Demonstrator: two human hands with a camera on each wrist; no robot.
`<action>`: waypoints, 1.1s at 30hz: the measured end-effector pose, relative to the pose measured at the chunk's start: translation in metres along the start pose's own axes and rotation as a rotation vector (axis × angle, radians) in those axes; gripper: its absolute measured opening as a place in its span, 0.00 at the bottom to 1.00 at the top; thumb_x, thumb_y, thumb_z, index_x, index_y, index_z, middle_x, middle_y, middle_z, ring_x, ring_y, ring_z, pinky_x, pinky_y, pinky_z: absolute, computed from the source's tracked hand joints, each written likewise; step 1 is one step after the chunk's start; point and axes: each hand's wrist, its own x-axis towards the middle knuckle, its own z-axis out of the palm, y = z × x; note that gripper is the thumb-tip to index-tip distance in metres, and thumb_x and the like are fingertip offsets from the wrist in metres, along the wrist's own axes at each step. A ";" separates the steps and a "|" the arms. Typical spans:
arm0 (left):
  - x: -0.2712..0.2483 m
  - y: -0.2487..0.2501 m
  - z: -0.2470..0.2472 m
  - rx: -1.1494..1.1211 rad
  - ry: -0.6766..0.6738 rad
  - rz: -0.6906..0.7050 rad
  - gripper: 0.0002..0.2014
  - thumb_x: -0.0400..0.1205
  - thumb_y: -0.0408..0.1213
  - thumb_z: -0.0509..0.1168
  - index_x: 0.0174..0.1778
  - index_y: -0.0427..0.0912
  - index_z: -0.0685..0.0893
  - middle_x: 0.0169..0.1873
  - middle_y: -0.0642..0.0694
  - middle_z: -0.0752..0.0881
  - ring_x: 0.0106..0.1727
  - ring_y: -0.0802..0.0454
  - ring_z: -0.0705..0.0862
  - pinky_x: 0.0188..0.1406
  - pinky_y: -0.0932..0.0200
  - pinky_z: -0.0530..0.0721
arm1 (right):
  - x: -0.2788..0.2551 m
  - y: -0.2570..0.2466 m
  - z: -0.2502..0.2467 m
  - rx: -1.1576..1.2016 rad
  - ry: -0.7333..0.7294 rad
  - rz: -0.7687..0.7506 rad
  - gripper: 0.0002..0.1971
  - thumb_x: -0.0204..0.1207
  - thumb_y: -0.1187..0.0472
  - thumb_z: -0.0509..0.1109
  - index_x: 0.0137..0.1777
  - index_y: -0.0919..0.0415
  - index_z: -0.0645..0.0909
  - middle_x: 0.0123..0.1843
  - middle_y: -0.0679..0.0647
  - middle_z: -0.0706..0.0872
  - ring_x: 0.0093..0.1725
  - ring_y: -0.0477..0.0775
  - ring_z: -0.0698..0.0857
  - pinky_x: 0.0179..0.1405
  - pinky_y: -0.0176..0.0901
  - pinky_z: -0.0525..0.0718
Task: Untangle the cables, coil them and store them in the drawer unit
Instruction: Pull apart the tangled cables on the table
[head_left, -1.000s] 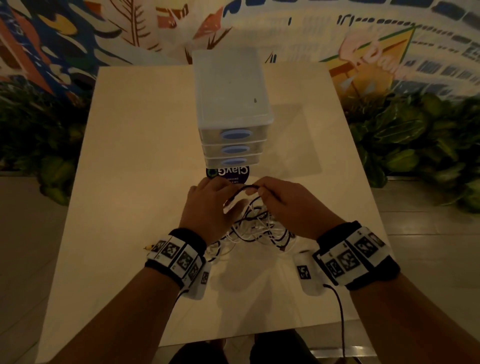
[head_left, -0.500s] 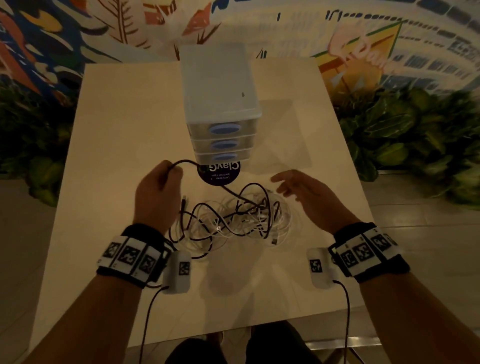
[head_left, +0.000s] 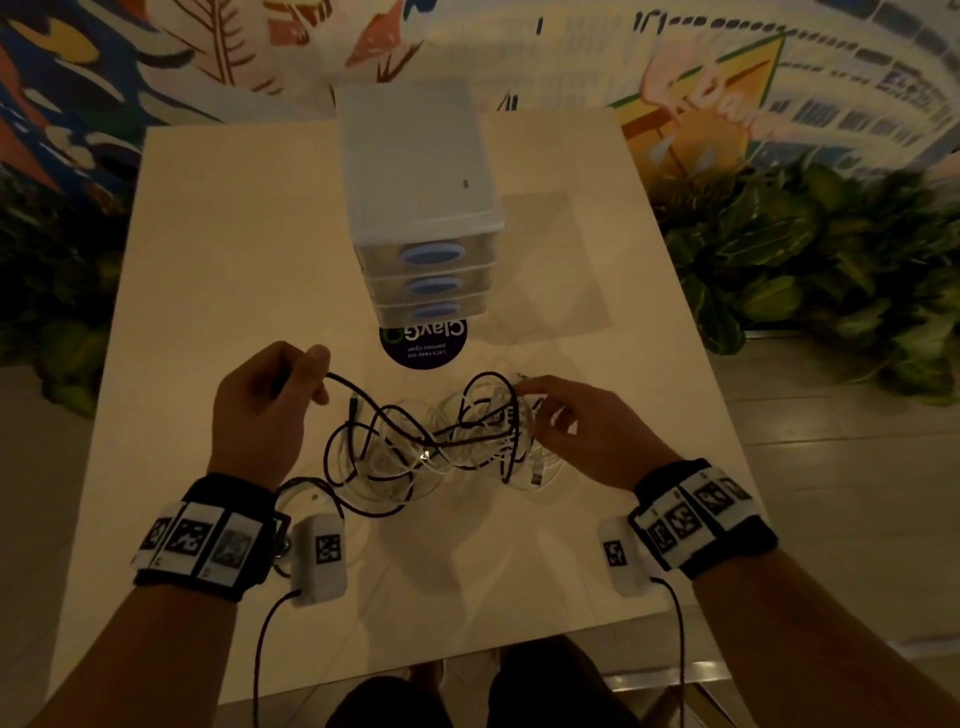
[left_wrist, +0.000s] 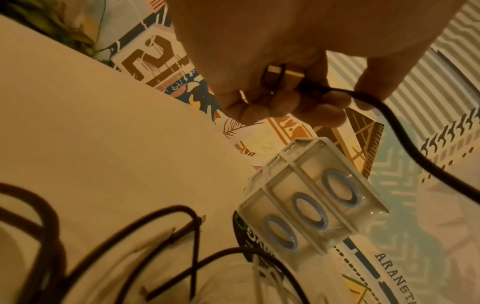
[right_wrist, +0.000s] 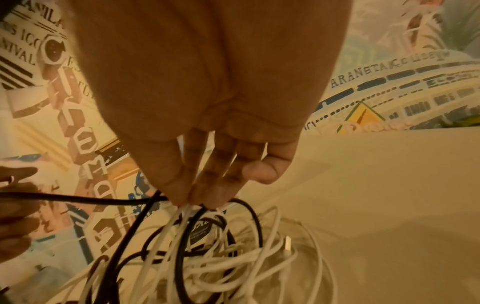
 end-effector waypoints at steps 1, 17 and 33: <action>-0.002 0.001 -0.002 0.004 -0.021 0.005 0.21 0.88 0.43 0.66 0.30 0.36 0.78 0.27 0.35 0.80 0.29 0.51 0.70 0.31 0.67 0.70 | 0.005 -0.001 0.003 -0.031 0.003 -0.008 0.18 0.82 0.52 0.72 0.71 0.39 0.81 0.47 0.39 0.84 0.43 0.44 0.82 0.46 0.33 0.78; -0.004 -0.034 -0.015 0.573 -0.106 -0.072 0.09 0.88 0.51 0.62 0.51 0.52 0.83 0.47 0.53 0.86 0.40 0.55 0.81 0.40 0.56 0.74 | 0.041 -0.021 0.004 -0.350 0.108 -0.317 0.12 0.78 0.37 0.67 0.51 0.40 0.87 0.54 0.40 0.83 0.55 0.48 0.75 0.55 0.49 0.71; -0.025 0.031 0.078 0.592 -0.498 0.530 0.23 0.84 0.44 0.64 0.77 0.52 0.76 0.69 0.51 0.82 0.69 0.50 0.79 0.70 0.49 0.77 | 0.038 -0.040 0.007 -0.215 -0.110 -0.260 0.08 0.80 0.54 0.73 0.55 0.52 0.91 0.48 0.52 0.90 0.48 0.55 0.84 0.52 0.47 0.80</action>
